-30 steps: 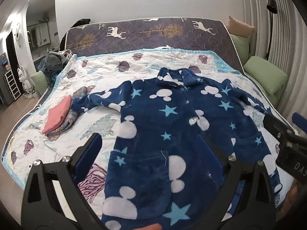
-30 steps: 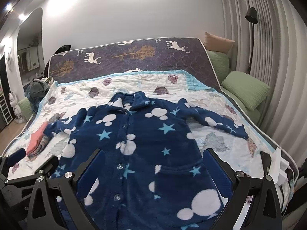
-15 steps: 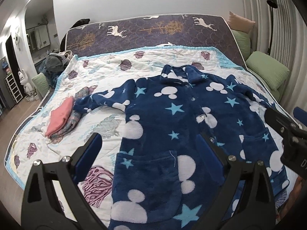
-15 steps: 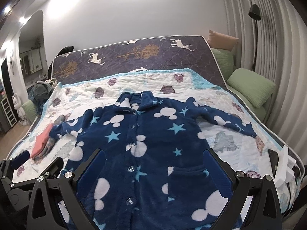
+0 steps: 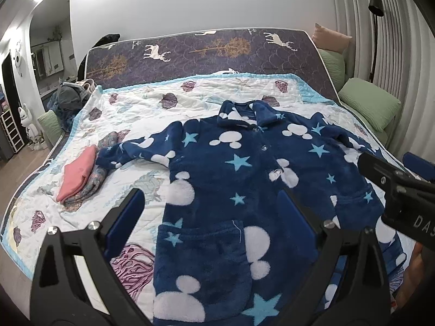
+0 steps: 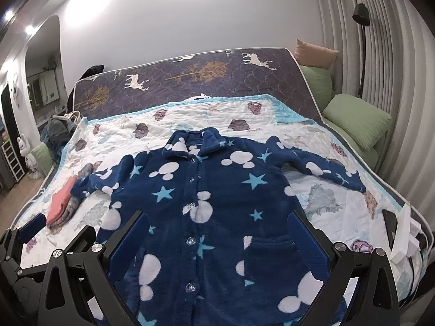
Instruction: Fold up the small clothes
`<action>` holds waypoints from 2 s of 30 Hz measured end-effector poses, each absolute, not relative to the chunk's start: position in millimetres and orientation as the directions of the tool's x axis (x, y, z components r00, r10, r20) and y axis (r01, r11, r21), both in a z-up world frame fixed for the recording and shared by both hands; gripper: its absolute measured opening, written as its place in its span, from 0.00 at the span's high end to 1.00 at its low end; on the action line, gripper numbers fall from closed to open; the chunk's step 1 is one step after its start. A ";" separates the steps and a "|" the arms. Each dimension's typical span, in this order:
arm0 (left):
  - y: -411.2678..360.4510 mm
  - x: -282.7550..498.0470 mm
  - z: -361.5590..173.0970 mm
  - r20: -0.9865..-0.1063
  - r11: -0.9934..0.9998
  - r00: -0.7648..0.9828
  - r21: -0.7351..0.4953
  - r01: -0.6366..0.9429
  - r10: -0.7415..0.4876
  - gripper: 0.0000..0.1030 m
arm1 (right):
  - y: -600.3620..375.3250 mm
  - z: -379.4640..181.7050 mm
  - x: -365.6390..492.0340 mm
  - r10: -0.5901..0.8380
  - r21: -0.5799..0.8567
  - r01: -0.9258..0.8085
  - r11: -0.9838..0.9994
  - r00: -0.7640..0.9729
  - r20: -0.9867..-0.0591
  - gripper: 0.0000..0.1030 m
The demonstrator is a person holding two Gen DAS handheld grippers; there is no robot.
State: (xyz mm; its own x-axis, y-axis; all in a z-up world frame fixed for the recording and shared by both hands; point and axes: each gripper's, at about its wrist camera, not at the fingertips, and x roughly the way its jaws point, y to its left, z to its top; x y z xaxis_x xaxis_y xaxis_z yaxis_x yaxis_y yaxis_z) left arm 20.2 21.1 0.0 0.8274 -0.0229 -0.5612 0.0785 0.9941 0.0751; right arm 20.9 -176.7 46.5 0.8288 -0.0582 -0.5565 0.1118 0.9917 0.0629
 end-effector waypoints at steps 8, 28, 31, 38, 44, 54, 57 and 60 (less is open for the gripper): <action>22.4 22.5 -3.3 -0.569 0.994 0.821 0.058 0.090 -0.041 0.05 | -171.7 47.9 18.6 -0.065 0.045 0.105 0.994 0.844 -0.533 0.01; 24.5 27.8 -17.1 -0.605 0.994 0.795 0.057 0.098 -0.044 0.05 | -166.7 35.4 29.2 -0.009 0.068 0.061 0.996 0.805 -0.593 0.08; 25.3 28.4 -18.1 -0.607 0.994 0.794 0.056 0.098 -0.044 0.05 | -164.8 33.6 29.7 -0.005 0.063 0.054 0.997 0.802 -0.598 0.09; 28.3 30.9 -21.8 -0.616 0.994 0.786 0.048 0.094 -0.045 0.05 | -162.0 30.5 32.0 0.003 0.061 0.043 0.997 0.791 -0.611 0.17; 29.7 31.5 -21.8 -0.617 0.995 0.786 0.047 0.093 -0.044 0.05 | -159.9 28.5 33.0 0.008 0.061 0.037 0.997 0.785 -0.619 0.23; 35.8 33.5 -22.0 -0.620 0.995 0.782 0.031 0.099 -0.058 0.05 | -147.6 27.4 36.6 0.024 0.037 -0.001 0.999 0.775 -0.631 0.36; 42.7 34.7 -21.8 -0.619 0.995 0.783 0.025 0.096 -0.060 0.05 | -141.4 27.0 38.5 0.027 0.024 -0.016 1.000 0.772 -0.635 0.39; 50.0 36.2 -22.6 -0.620 0.996 0.782 0.015 0.090 -0.062 0.05 | -134.3 27.6 41.1 0.029 0.008 -0.031 0.999 0.771 -0.636 0.40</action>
